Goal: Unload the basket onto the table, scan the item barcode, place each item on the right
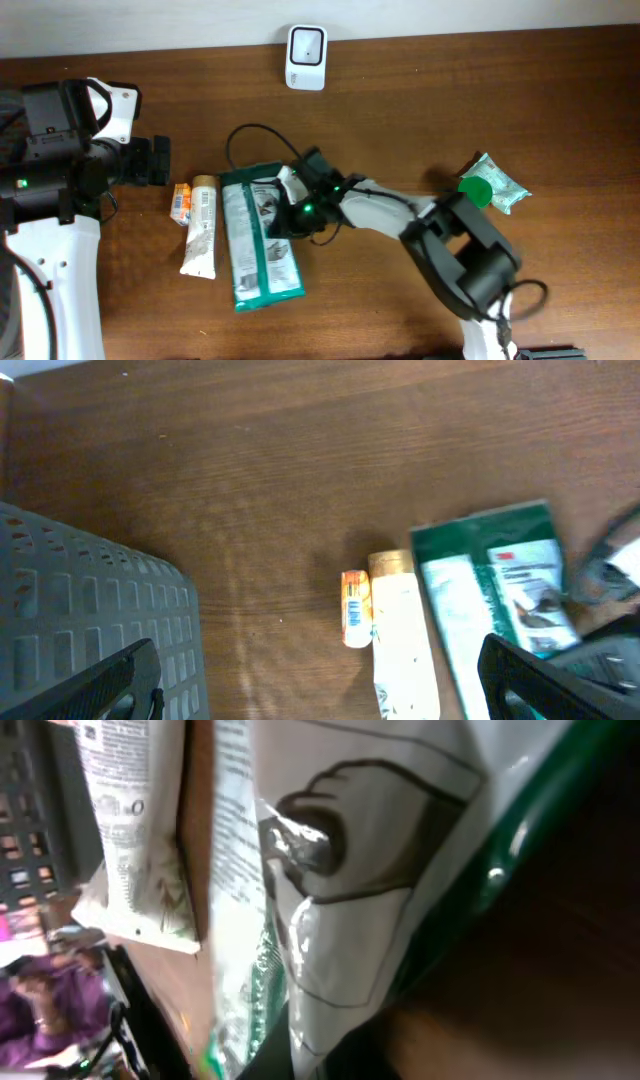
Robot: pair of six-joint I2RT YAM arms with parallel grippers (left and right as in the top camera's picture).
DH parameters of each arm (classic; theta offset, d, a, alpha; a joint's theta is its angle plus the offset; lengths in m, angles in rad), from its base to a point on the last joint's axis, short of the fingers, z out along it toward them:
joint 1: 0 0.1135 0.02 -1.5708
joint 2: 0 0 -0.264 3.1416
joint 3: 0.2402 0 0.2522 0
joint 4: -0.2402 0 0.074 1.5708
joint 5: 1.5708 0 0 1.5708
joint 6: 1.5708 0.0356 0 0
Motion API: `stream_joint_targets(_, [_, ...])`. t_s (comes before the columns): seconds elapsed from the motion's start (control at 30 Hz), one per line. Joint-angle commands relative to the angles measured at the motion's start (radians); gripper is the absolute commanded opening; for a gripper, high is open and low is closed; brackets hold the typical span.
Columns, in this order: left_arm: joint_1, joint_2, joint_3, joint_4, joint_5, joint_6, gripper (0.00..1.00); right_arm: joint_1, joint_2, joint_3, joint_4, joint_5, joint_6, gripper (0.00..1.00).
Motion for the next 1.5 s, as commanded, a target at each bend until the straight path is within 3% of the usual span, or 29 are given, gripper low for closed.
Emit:
stream_joint_targets(0.0, [0.002,-0.013,0.008,-0.001,0.011,0.015,0.99,-0.016,-0.202,0.026,-0.172,0.202,-0.134,0.04])
stream_joint_targets(0.07, [0.002,-0.013,0.008,-0.001,0.011,0.015,0.99,-0.015,-0.296,0.085,-0.387,0.373,-0.226,0.04])
stream_joint_targets(0.2, [0.002,-0.013,0.008,-0.001,0.011,0.015,0.99,-0.015,-0.307,0.245,-0.769,0.668,-0.271,0.04])
stream_joint_targets(0.33, [0.002,-0.013,0.008,-0.001,0.011,0.015,0.99,-0.016,-0.298,0.262,-0.923,0.812,-0.271,0.04])
stream_joint_targets(0.7, [0.002,-0.013,0.008,-0.001,0.011,0.015,0.99,-0.015,-0.155,0.262,-0.897,0.772,-0.271,0.04])
stream_joint_targets(0.73, [0.002,-0.013,0.008,-0.001,0.011,0.015,0.99,-0.015,-0.155,0.262,-0.891,0.755,-0.271,0.07])
stream_joint_targets(0.83, [0.002,-0.013,0.008,-0.001,0.011,0.015,0.99,-0.015,-0.154,0.261,-0.852,0.7,-0.271,0.34])
stream_joint_targets(0.87, [0.002,-0.013,0.008,-0.001,0.011,0.015,0.99,-0.015,-0.15,0.259,-0.825,0.669,-0.27,0.39])
stream_joint_targets(0.93, [0.002,-0.013,0.008,-0.001,0.011,0.015,0.99,-0.015,-0.12,0.248,-0.748,0.607,-0.27,0.36])
stream_joint_targets(0.97, [0.002,-0.013,0.008,-0.001,0.011,0.015,0.99,-0.015,-0.094,0.248,-0.72,0.577,-0.27,0.27])
stream_joint_targets(1.0, [0.002,-0.013,0.008,0.0,0.011,0.015,0.99,-0.016,-0.066,0.248,-0.7,0.557,-0.27,0.25])
stream_joint_targets(1.17, [0.002,-0.013,0.008,-0.001,0.011,0.015,0.99,-0.077,-0.039,0.248,-0.7,0.507,-0.267,0.37])
stream_joint_targets(1.47, [0.002,-0.013,0.008,-0.001,0.011,0.015,0.99,-0.115,-0.039,0.248,-0.677,0.499,-0.297,0.37])
